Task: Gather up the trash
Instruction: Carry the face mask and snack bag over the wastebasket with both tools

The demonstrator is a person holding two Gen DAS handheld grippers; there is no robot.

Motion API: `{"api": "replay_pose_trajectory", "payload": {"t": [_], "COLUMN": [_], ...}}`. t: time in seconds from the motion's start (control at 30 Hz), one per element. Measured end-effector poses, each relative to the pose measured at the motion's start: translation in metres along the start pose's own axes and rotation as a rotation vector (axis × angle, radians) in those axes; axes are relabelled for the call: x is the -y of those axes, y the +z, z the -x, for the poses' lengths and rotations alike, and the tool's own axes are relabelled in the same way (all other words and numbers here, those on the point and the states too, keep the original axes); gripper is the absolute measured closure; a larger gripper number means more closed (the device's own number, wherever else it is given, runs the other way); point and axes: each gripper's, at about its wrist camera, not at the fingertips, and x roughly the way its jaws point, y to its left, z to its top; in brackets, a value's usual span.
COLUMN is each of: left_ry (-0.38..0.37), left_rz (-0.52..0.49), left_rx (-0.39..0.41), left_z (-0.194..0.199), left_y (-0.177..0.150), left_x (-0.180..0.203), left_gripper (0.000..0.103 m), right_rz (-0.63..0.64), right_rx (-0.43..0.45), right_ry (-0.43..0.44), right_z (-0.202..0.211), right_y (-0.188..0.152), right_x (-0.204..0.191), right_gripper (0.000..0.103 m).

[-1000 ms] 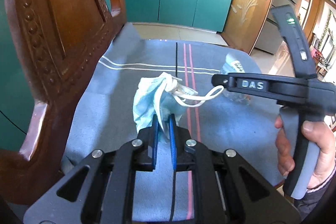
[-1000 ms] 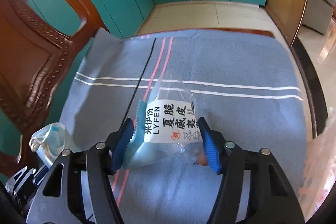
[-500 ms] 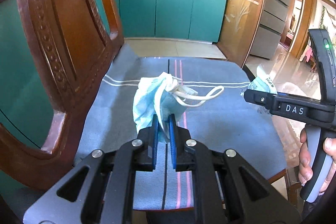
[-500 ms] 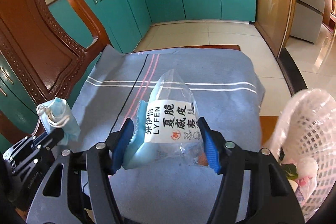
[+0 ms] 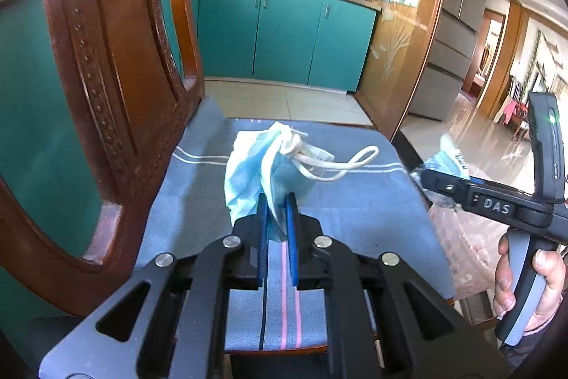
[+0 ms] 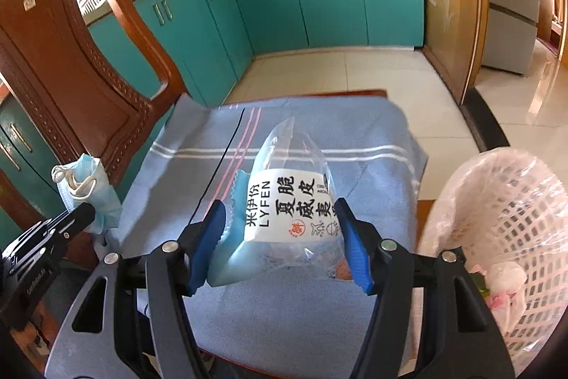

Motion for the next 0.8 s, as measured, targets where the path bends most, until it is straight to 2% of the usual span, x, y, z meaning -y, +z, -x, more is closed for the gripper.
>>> {"api": "replay_pose_trajectory", "payload": {"t": [0.2, 0.37, 0.6, 0.8], "left_ry": [-0.021, -0.072, -0.183, -0.259], "left_rz": [0.002, -0.058, -0.227, -0.34], "left_rx": [0.029, 0.03, 0.004, -0.032], "left_z": [0.013, 0.012, 0.001, -0.022], "left_y": [0.005, 0.012, 0.006, 0.0], "left_x": [0.004, 0.035, 0.125, 0.206], "left_gripper": [0.092, 0.092, 0.092, 0.092], "right_rz": [-0.047, -0.101, -0.196, -0.219], "right_rx": [0.082, 0.135, 0.184, 0.198], "right_ry": [-0.024, -0.094, -0.223, -0.271], "right_z": [0.038, 0.068, 0.112, 0.132], "right_y": [0.005, -0.003, -0.033, -0.059], "right_x": [0.032, 0.07, 0.134, 0.165], "right_gripper": [0.041, 0.041, 0.041, 0.041]}}
